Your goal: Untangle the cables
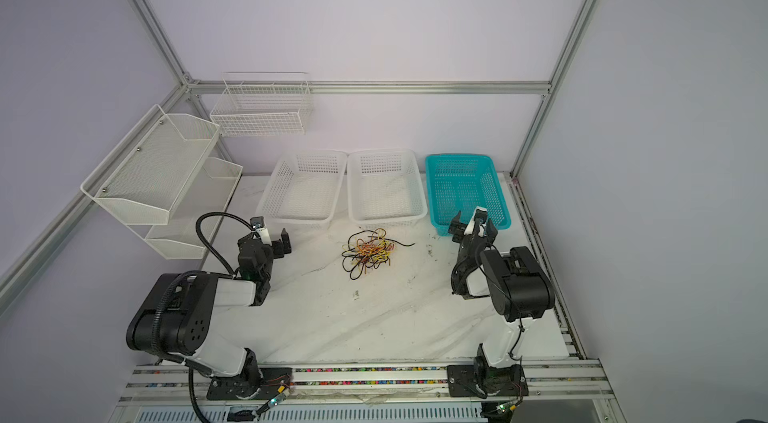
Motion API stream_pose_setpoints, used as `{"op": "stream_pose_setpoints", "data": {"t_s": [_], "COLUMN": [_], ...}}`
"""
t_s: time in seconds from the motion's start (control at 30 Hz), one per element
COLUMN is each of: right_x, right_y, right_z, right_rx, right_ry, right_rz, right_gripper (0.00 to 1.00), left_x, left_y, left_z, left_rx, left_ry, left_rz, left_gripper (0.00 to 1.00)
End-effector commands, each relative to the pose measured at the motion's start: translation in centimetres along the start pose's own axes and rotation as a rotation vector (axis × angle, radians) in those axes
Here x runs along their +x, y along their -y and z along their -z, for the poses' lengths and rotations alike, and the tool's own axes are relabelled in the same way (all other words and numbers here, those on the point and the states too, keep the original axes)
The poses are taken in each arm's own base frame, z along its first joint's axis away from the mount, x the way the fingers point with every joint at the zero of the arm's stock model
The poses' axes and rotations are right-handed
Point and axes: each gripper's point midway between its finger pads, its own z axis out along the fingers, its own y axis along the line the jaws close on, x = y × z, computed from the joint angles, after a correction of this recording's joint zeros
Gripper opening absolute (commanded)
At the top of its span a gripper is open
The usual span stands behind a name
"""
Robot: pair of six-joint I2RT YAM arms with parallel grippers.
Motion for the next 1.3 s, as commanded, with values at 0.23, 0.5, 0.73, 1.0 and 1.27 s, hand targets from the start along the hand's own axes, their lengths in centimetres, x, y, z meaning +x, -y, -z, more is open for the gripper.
{"op": "stream_pose_setpoints", "data": {"t_s": [0.23,0.5,0.73,1.0,1.27], "right_x": [-0.2,-0.2,-0.2,-0.2,-2.9], "right_y": [-0.1,-0.1,-0.1,-0.1,-1.1], "right_z": [0.1,0.1,0.1,0.1,0.9], "right_rx": [-0.007,-0.007,-0.007,-0.008,0.002], "right_ry": [0.014,0.014,0.014,0.013,-0.001], "right_rz": [0.005,0.005,0.004,0.004,0.03], "right_gripper": [0.97,0.97,0.97,0.97,0.97], "left_x": [-0.1,-0.1,-0.1,-0.1,-0.1], "left_y": [-0.3,-0.3,-0.3,-0.3,-0.3], "left_z": [0.5,0.5,0.5,0.4,0.4], "left_rx": [-0.013,-0.012,-0.011,-0.013,-0.012], "left_ry": [0.025,0.027,0.026,0.026,0.026], "left_rz": [-0.008,-0.006,-0.007,-0.006,-0.007], "left_gripper": [1.0,1.0,1.0,1.0,0.99]}}
